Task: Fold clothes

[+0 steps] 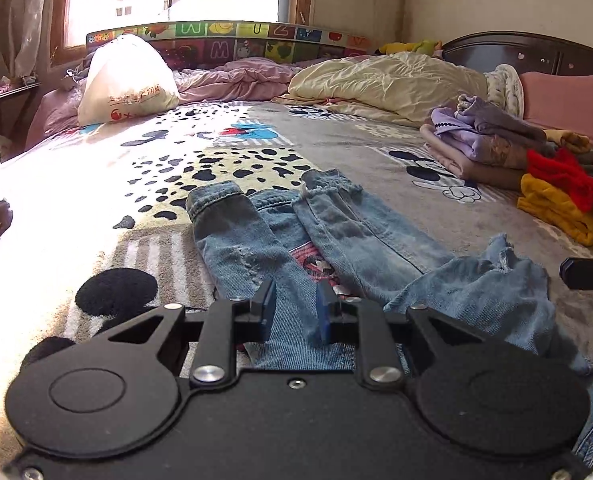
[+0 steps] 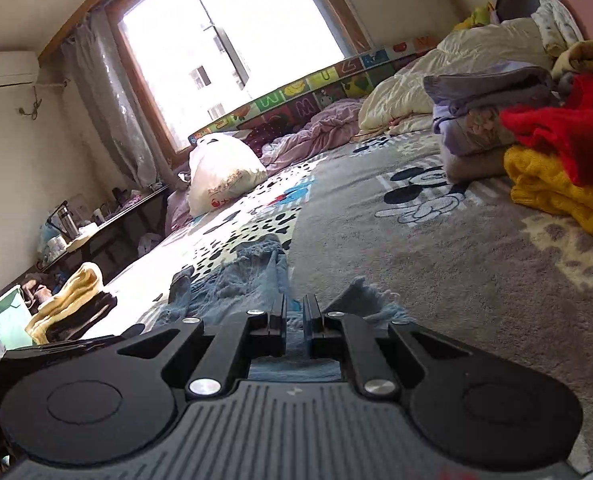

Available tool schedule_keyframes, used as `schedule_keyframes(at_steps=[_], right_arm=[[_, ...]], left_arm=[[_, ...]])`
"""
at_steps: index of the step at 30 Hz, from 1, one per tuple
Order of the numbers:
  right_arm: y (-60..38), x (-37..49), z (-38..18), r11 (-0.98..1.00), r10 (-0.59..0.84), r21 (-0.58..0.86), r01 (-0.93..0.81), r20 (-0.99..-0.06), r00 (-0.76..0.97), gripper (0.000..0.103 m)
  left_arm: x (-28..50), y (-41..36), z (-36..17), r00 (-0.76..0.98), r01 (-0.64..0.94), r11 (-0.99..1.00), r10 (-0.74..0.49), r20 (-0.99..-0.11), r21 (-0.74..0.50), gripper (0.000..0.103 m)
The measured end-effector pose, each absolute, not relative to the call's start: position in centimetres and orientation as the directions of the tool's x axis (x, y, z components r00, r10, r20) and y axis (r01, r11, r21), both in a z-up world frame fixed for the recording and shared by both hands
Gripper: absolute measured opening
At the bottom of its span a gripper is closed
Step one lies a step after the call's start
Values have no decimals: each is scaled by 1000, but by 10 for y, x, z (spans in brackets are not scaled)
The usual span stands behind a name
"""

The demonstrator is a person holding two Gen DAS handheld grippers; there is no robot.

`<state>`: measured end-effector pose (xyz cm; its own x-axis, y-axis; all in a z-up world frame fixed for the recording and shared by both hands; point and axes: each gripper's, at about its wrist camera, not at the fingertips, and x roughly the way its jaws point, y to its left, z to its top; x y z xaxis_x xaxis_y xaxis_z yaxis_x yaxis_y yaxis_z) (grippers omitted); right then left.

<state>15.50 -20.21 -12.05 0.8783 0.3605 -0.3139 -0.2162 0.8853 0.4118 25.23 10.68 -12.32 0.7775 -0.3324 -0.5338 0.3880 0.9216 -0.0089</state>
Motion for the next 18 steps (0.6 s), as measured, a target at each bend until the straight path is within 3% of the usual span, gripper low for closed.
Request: schedule_keyframes(at_steps=[2, 4, 9, 18], right_arm=[[-160, 162, -115, 866, 477, 344, -362, -355, 804, 12], [-116, 171, -118, 830, 558, 288, -478, -419, 716, 12], [-52, 176, -138, 773, 592, 193, -605, -563, 577, 12], [-61, 164, -156, 769, 619, 261, -583, -528, 581, 12]], left_arm=[[267, 85, -138, 710, 442, 891, -277, -647, 103, 18], [270, 76, -149, 713, 481, 860, -269, -648, 172, 18], [295, 103, -136, 724, 418, 908, -305, -618, 41, 18], [365, 114, -128, 812, 316, 949, -278, -513, -14, 18]])
